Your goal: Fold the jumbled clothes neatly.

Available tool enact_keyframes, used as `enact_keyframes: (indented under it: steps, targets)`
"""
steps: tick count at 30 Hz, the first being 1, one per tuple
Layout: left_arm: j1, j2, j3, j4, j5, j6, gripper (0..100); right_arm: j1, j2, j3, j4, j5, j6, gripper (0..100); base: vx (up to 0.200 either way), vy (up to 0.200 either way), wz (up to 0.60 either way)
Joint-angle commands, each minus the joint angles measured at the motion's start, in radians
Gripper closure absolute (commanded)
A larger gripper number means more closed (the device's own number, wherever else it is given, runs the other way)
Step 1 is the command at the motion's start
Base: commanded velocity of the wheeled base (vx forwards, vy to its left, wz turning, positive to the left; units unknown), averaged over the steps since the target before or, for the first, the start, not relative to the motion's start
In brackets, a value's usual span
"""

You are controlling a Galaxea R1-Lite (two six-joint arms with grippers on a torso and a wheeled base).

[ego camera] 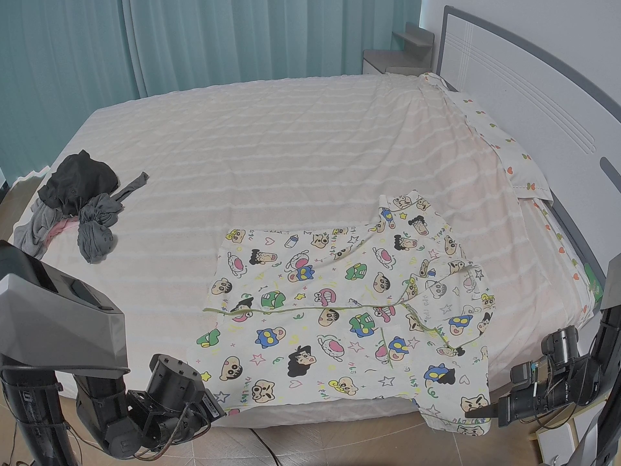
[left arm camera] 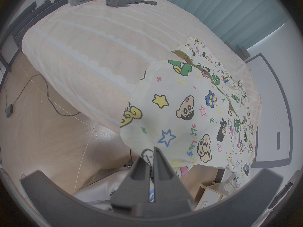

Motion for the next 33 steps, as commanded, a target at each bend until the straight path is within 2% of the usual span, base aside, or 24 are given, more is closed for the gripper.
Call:
enact_keyframes:
  steps: [1, 9, 14, 15, 17, 24, 26, 27, 29, 32, 33]
  targets:
    - [0.002, -0.011, -0.011, -0.003, 0.002, 0.001, 100, -0.007, -0.024, 0.017, -0.016, 0.024, 0.005, 100, 0.0, 0.0, 0.0]
    - [0.008, -0.037, -0.111, 0.006, 0.01, 0.03, 100, -0.033, -0.062, 0.017, -0.109, 0.054, 0.025, 100, 0.0, 0.0, 0.0]
    - [0.019, -0.063, -0.166, 0.01, 0.013, 0.038, 100, -0.047, -0.062, 0.013, -0.194, 0.056, 0.08, 100, 0.0, 0.0, 0.0]
    - [0.034, -0.069, -0.198, 0.012, 0.014, 0.063, 100, -0.05, -0.054, 0.011, -0.269, 0.056, 0.137, 100, 0.0, 0.0, 0.0]
    - [0.053, -0.069, -0.233, 0.016, 0.019, 0.084, 100, -0.048, -0.04, 0.01, -0.341, 0.053, 0.187, 100, 0.0, 0.0, 0.0]
    - [0.105, -0.061, -0.37, 0.145, 0.04, 0.102, 100, -0.051, 0.088, 0.01, -0.605, 0.041, 0.282, 100, 0.0, 0.0, 0.0]
    - [0.111, -0.061, -0.387, 0.161, 0.04, 0.102, 100, -0.051, 0.105, 0.006, -0.623, 0.033, 0.289, 100, 0.0, 0.0, 0.0]
    - [0.128, -0.061, -0.427, 0.188, 0.04, 0.102, 100, -0.051, 0.128, -0.024, -0.622, 0.001, 0.295, 100, 0.0, 0.0, 0.0]
    - [0.137, -0.06, -0.459, 0.21, 0.039, 0.102, 100, -0.053, 0.133, -0.043, -0.622, -0.018, 0.299, 100, 0.0, 0.0, 0.0]
    - [0.145, -0.057, -0.48, 0.225, 0.039, 0.102, 100, -0.054, 0.133, -0.055, -0.622, -0.019, 0.302, 100, 0.0, 0.0, 0.0]
    - [0.151, -0.043, -0.528, 0.263, 0.039, 0.102, 100, -0.054, 0.127, -0.086, -0.622, -0.024, 0.321, 100, 0.0, 0.0, 0.0]
